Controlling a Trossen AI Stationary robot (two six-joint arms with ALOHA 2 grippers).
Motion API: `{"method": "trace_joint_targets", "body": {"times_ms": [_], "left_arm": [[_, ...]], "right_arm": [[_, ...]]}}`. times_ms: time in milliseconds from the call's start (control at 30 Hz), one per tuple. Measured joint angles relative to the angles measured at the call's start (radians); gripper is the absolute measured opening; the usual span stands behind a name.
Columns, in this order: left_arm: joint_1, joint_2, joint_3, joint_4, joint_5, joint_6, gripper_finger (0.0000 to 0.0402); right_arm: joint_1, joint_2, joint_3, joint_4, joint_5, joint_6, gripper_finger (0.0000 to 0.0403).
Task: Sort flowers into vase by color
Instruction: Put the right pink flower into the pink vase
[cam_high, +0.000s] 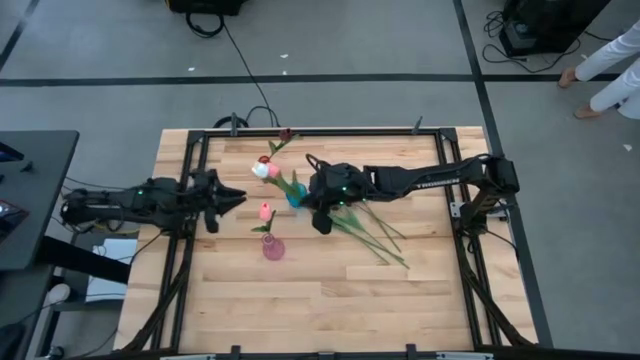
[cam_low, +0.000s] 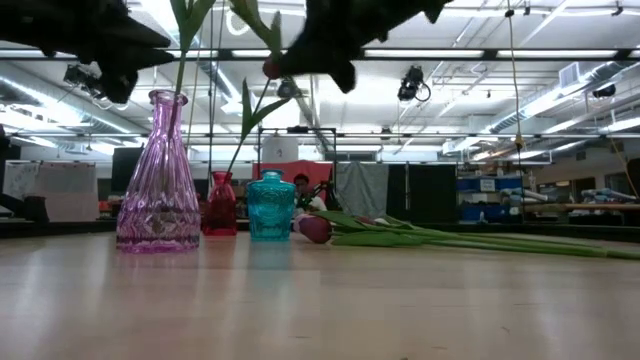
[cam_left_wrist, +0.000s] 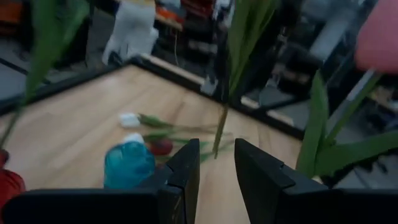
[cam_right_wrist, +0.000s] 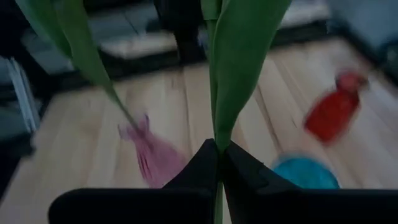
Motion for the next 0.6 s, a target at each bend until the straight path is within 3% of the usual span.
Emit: {"method": "trace_joint_targets", "body": {"times_ms": [200,400,600], "left_arm": [[0.000,0.109,-0.001,0.112,0.015,0.084,0.0106],[0.000,0.162,0.000,0.227,0.000,0.204,0.0106],[0.032,0.200,0.000,0.279,-0.010,0.228,0.0106]], "right_arm": [[-0.001,0.059,0.000,0.140,-0.020,-0.005,0.0027],[-0.010,0.132,0.000,0.339,-0.027,-0.006,0.0027],[-0.036,0.174,0.000,0.498,-0.048,-0.005,0.0027]]}}
